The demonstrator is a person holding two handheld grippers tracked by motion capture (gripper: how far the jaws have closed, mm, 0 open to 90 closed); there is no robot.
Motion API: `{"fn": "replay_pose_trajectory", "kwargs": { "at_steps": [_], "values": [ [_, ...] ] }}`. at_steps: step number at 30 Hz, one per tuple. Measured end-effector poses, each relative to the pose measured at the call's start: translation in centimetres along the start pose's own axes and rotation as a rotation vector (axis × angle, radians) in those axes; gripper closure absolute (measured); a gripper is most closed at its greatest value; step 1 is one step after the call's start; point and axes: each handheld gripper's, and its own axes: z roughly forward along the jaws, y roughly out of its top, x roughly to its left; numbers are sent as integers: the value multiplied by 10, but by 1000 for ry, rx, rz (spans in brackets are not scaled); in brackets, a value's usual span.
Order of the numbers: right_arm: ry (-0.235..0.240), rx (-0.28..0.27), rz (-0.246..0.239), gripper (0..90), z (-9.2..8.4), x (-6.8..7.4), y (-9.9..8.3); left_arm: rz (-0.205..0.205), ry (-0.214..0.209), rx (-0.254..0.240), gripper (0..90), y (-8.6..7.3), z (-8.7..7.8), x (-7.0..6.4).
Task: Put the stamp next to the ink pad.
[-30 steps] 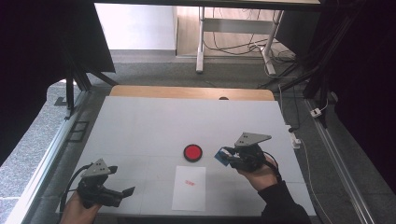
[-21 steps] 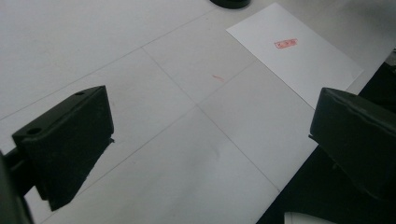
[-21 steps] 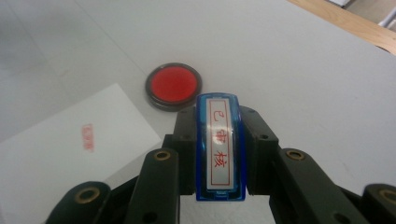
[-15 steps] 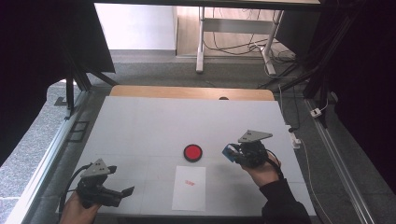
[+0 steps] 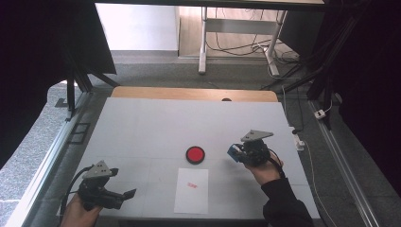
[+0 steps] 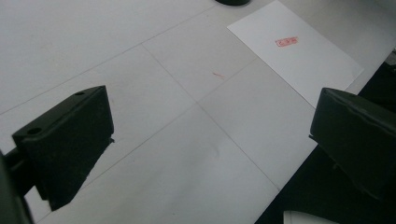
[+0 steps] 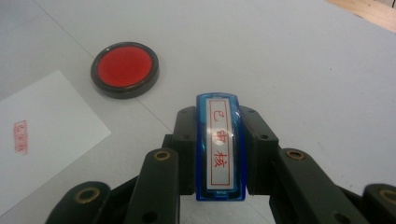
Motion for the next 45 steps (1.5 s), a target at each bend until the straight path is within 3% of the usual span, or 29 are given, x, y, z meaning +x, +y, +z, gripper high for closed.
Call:
{"fn": "replay_pose_trajectory", "kwargs": {
  "at_steps": [8, 25, 31, 36, 45],
  "values": [
    [3, 39, -13, 706, 11, -2, -5, -4, -8, 0, 4, 0, 0, 1],
    [8, 102, 21, 701, 27, -10, -14, -3, -8, 10, 8, 0, 1, 1],
    [10, 102, 34, 692, 27, -10, -14, -4, -5, 4, 7, 0, 0, 1],
    [6, 92, 41, 648, 26, -9, -13, -17, 6, 0, 5, -1, -2, 2],
    [9, 76, 47, 551, 22, -6, -11, -5, 24, 16, 0, -1, -2, 2]
  ]
}}
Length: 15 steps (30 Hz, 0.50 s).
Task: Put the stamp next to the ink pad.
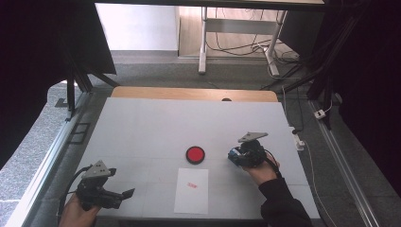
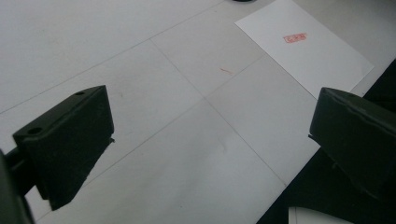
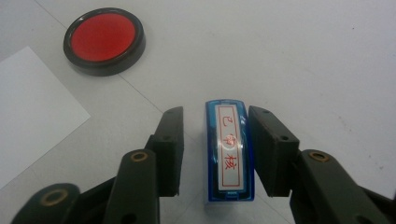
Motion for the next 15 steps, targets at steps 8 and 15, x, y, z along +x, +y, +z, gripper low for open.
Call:
{"fn": "replay_pose_trajectory", "kwargs": {
  "at_steps": [8, 15],
  "values": [
    [-2, -11, 7, 455, -6, 2, 0, -4, -10, -2, 1, 0, 0, 1],
    [-15, -36, 13, 363, -14, 3, 0, -5, -11, -1, 2, 0, 0, 1]
  ]
}}
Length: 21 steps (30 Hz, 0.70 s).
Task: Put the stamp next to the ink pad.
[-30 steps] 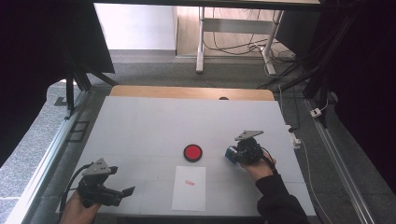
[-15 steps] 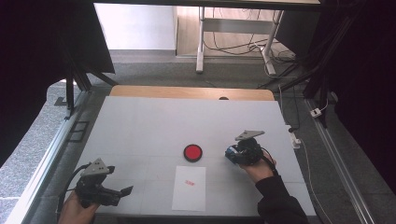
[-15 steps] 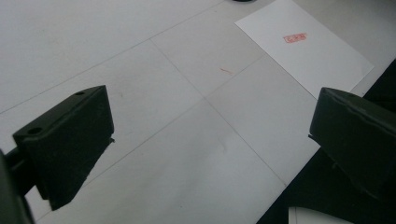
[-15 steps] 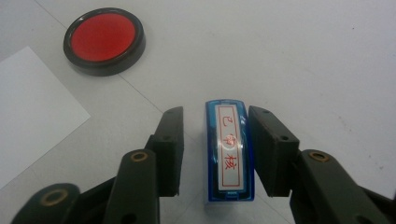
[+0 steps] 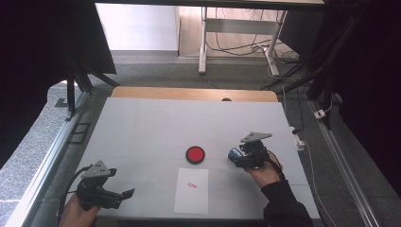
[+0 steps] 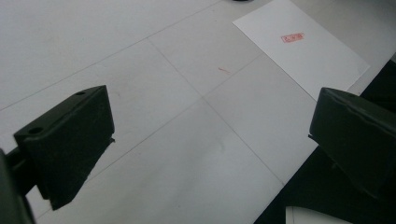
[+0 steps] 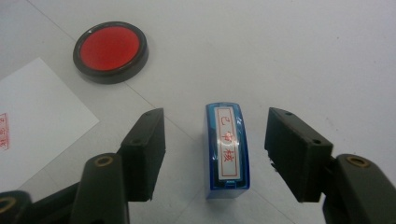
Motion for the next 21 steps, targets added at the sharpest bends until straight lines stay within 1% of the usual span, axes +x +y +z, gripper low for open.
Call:
{"fn": "replay_pose_trajectory", "kwargs": {
  "at_steps": [6, 8, 10, 14, 15, 16, 18, 19, 21],
  "values": [
    [8, -15, 15, 282, -4, 1, 0, -4, -4, -4, 1, 0, 0, 0],
    [14, -21, 19, 241, -6, 2, 0, -7, -7, -4, 1, 0, 0, 1],
    [8, -26, 22, 223, -7, 4, 0, -6, -9, -4, 1, 0, 0, 1],
    [14, -29, 22, 165, -9, 8, 2, -5, -10, -4, 2, 0, 0, 1],
    [19, -28, 17, 149, -9, 9, 2, -5, -9, -4, 1, 0, 0, 1],
    [21, -33, 24, 136, -9, 10, 2, -5, -10, -4, 1, 0, 0, 1],
    [51, -25, 45, 101, -10, 11, 2, -3, -10, -4, 1, 0, 0, 1],
    [57, -21, 54, 92, -11, 11, 2, -4, -10, -4, 1, 0, 0, 1],
    [55, -22, 54, 76, -13, 13, 2, -5, -13, -5, 1, 0, 0, 1]
  ]
}}
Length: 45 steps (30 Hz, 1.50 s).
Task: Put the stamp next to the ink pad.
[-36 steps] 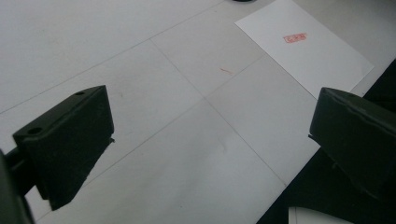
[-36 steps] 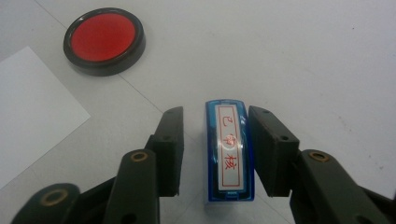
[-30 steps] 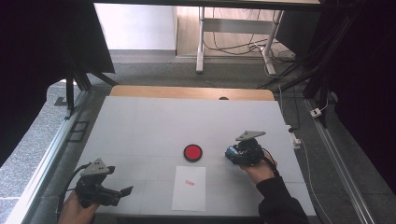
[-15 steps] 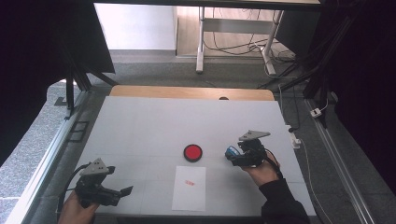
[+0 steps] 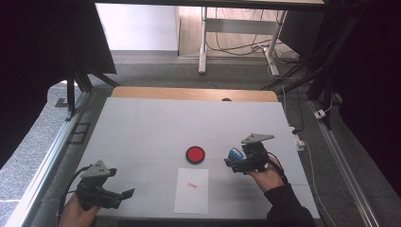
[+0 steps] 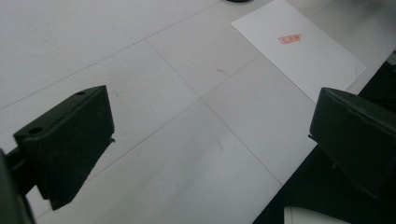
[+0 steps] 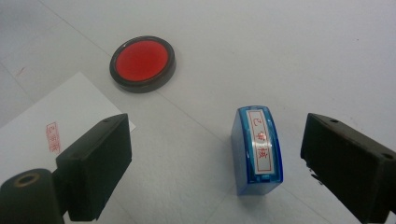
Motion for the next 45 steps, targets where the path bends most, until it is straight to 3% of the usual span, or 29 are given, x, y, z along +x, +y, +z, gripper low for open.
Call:
{"fn": "replay_pose_trajectory", "kwargs": {
  "at_steps": [10, 16, 38, 45],
  "values": [
    [25, -11, 14, 19, -13, 10, -2, 4, 0, 3, 1, 1, 1, 0],
    [13, -23, -16, 2, -20, 17, -5, 3, -1, 5, 1, 1, 1, 0],
    [-28, -70, -17, 0, -53, 27, -24, -4, 5, 1, 0, 1, 0, 0],
    [-43, -74, 3, 0, -63, 29, -34, -5, 5, 1, 0, 0, 0, 0]
  ]
}}
